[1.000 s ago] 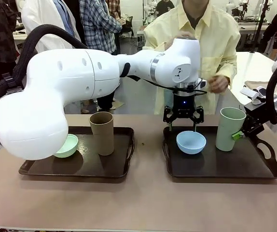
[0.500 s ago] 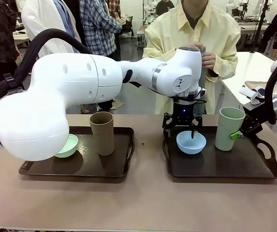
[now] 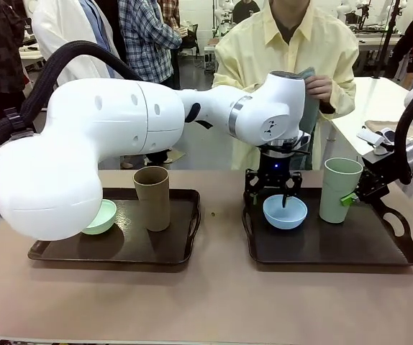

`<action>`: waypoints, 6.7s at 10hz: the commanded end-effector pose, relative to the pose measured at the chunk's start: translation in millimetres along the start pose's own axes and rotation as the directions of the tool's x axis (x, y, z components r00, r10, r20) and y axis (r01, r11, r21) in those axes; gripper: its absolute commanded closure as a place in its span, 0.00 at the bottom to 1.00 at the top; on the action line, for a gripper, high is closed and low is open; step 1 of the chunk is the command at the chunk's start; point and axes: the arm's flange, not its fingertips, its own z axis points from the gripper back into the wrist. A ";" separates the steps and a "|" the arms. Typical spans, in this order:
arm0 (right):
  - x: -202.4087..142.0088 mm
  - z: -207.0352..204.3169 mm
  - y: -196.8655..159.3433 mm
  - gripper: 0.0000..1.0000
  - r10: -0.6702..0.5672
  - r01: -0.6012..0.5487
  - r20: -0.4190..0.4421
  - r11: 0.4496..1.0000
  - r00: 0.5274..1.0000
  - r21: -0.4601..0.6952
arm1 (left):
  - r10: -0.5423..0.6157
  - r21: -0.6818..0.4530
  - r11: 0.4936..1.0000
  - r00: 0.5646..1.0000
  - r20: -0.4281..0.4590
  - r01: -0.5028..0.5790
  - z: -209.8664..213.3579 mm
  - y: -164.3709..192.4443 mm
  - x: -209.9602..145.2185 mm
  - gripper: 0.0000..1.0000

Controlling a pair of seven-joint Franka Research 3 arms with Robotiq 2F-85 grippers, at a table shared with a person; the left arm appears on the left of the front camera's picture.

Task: Set up a tray with a mat and arrange the tableware.
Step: Pick up the Picnic Bowl and Reusable plastic cup from the Handle tray in front of the human's position and hold them in the air, then place the Picnic Bowl and Reusable plastic cup back onto the Handle tray in front of the human's position.

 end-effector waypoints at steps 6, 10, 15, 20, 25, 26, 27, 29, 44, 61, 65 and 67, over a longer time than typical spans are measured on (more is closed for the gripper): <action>-2.3 -2.3 -5.6 1.00 -0.004 0.004 0.005 1.000 1.000 -0.026 | 0.053 0.042 0.998 0.997 0.060 -0.056 -0.3 5.4 -12.1 1.00; -4.0 0.9 -4.8 1.00 -0.008 0.008 0.008 0.999 1.000 -0.036 | 0.046 0.044 0.998 0.998 0.042 -0.048 0.6 7.8 -9.5 1.00; 129.4 93.5 100.8 0.70 0.082 -0.106 -0.117 0.970 0.990 -0.217 | 0.091 -0.080 0.994 0.985 0.144 -0.080 130.0 51.9 -18.2 1.00; 190.0 121.1 131.8 0.70 0.093 -0.124 -0.150 0.970 0.984 -0.211 | 0.122 -0.127 0.987 0.963 0.241 -0.094 221.4 65.5 -40.4 1.00; 207.6 131.8 150.2 0.70 0.131 -0.166 -0.153 0.955 0.980 -0.246 | 0.088 -0.117 0.991 0.963 0.256 -0.059 241.6 53.8 -29.9 1.00; 207.6 131.8 150.2 0.70 0.131 -0.166 -0.153 0.955 0.980 -0.246 | 0.088 -0.117 0.991 0.963 0.256 -0.059 241.6 53.8 -29.9 1.00; 207.6 131.8 150.2 0.70 0.131 -0.166 -0.153 0.955 0.980 -0.246 | 0.088 -0.117 0.991 0.963 0.256 -0.059 241.6 53.8 -29.9 1.00; 207.6 131.8 150.2 0.70 0.131 -0.166 -0.153 0.955 0.980 -0.246 | 0.088 -0.117 0.991 0.963 0.256 -0.059 241.6 53.8 -29.9 1.00; 207.6 131.8 150.2 0.70 0.131 -0.166 -0.153 0.955 0.980 -0.246 | 0.088 -0.117 0.991 0.963 0.256 -0.059 241.6 53.8 -29.9 1.00; 207.6 131.8 150.2 0.70 0.131 -0.166 -0.153 0.955 0.980 -0.246 | 0.088 -0.117 0.991 0.963 0.256 -0.059 241.6 53.8 -29.9 1.00; 207.6 131.8 150.2 0.70 0.131 -0.166 -0.153 0.955 0.980 -0.246 | 0.088 -0.117 0.991 0.963 0.256 -0.059 241.6 53.8 -29.9 1.00; 207.6 131.8 150.2 0.70 0.131 -0.166 -0.153 0.955 0.980 -0.246 | 0.088 -0.117 0.991 0.963 0.256 -0.059 241.6 53.8 -29.9 1.00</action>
